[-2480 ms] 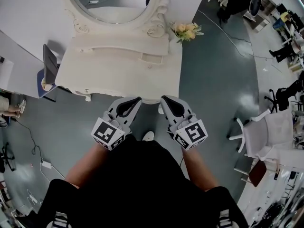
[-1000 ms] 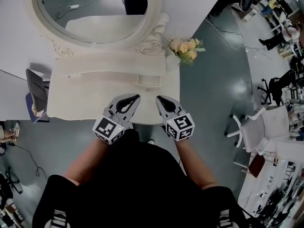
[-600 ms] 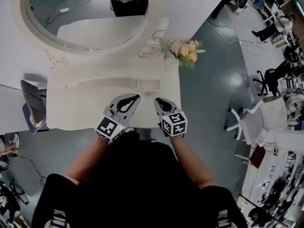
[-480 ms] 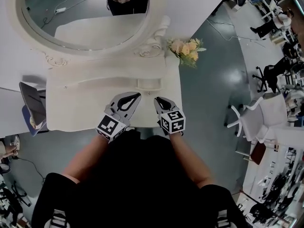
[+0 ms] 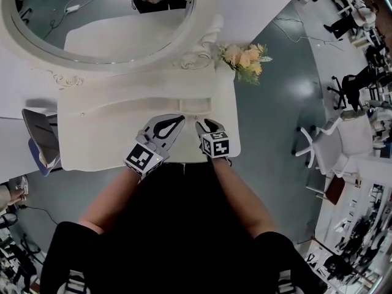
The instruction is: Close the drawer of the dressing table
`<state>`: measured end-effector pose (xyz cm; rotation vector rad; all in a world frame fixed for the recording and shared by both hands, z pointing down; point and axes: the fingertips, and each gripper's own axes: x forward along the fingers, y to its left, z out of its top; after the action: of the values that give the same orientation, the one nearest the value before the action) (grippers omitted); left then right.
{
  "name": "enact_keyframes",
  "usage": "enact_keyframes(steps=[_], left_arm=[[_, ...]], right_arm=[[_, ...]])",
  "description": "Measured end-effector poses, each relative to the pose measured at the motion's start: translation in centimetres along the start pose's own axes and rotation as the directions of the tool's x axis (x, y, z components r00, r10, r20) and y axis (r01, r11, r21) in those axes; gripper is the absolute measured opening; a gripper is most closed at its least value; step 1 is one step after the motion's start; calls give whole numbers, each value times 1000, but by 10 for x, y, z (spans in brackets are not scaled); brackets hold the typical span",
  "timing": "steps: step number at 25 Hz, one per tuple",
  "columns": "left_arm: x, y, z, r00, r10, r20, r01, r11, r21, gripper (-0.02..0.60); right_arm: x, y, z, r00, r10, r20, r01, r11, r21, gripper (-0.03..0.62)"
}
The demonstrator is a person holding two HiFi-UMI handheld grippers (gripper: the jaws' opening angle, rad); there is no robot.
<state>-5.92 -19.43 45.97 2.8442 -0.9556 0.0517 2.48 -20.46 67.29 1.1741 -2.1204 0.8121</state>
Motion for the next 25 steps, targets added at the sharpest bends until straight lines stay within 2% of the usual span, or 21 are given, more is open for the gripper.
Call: enact_keyframes(steps=[9, 21, 24, 25], left_arm=[[13, 10, -3, 1000, -13, 3, 13, 1000, 4, -6], [15, 17, -13, 1000, -19, -15, 19, 1000, 19, -6], [14, 19, -13, 1000, -16, -20, 16, 1000, 5, -6], [14, 20, -13, 1000, -14, -19, 14, 1000, 4, -6]], right_arm=[[37, -11, -19, 996, -17, -91, 22, 998, 51, 140], [66, -19, -32, 989, -55, -137, 69, 993, 100, 140], [69, -18, -32, 987, -59, -149, 75, 992, 104, 130], [69, -17, -31, 987, -58, -149, 73, 992, 102, 108]])
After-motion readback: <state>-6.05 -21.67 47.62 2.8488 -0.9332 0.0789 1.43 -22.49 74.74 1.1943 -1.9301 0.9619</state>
